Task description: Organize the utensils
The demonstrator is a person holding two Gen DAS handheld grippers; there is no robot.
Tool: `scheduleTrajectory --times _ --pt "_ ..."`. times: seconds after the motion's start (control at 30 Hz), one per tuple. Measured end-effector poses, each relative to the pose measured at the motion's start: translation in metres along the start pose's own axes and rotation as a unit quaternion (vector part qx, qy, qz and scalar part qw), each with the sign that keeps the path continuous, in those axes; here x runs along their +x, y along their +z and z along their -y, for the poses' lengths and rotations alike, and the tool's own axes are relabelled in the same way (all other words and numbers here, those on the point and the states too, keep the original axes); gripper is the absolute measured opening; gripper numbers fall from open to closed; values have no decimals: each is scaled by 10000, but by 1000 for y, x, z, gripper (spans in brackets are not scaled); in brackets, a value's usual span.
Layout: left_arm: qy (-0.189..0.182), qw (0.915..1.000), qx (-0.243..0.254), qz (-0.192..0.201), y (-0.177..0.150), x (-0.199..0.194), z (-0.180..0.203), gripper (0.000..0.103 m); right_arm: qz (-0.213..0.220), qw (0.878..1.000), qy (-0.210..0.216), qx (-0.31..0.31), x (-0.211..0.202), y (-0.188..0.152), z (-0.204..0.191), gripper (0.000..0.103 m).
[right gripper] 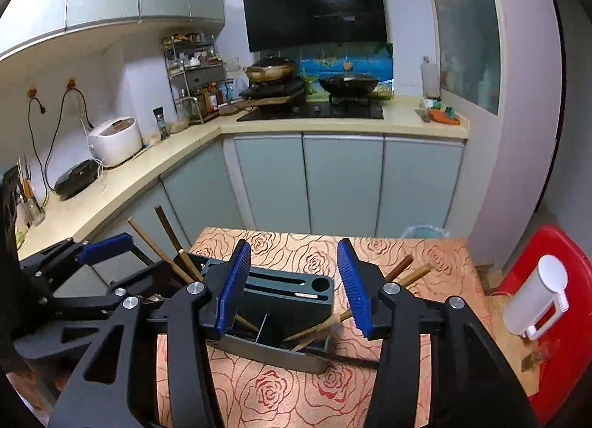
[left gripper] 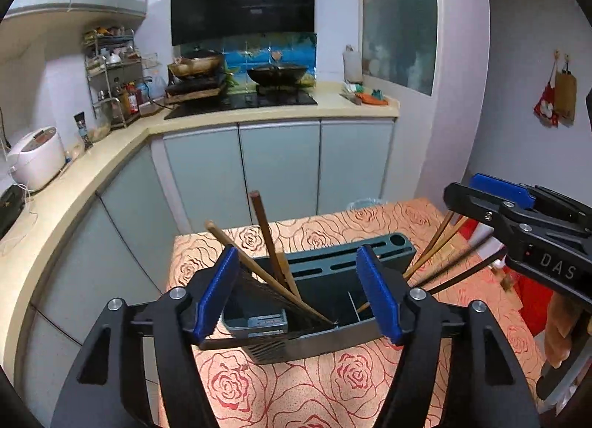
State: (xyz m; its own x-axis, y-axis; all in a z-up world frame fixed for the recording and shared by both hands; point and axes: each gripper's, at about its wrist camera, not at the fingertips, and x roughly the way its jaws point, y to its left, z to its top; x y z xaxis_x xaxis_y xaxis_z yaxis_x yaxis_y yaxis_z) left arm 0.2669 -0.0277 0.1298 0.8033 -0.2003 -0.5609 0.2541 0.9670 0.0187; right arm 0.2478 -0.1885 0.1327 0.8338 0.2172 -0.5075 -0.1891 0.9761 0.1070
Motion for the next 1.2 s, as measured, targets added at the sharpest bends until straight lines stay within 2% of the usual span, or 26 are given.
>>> scheduleTrajectory --times 0.07,0.3,0.53,0.67,0.93,1.2 --pt "128 9997 17 190 1 -10 1 79 67 10000 13 10 -7 2 2 47" --pt "221 9982 -114 551 -1 -41 -3 86 389 9992 -9 13 -36 4 8 50" --pt "351 9949 -72 940 -21 -69 1 96 741 9972 -48 104 -66 -9 16 73" --pt "370 9944 -83 985 -40 -77 4 96 807 9967 -97 75 -73 -28 14 82" --pt "724 9919 -72 1038 -77 -83 9 96 863 9961 -143 100 -78 -66 13 95" --pt "1005 9891 -262 1046 -113 -86 9 96 919 9952 -323 -112 -82 -104 2 96"
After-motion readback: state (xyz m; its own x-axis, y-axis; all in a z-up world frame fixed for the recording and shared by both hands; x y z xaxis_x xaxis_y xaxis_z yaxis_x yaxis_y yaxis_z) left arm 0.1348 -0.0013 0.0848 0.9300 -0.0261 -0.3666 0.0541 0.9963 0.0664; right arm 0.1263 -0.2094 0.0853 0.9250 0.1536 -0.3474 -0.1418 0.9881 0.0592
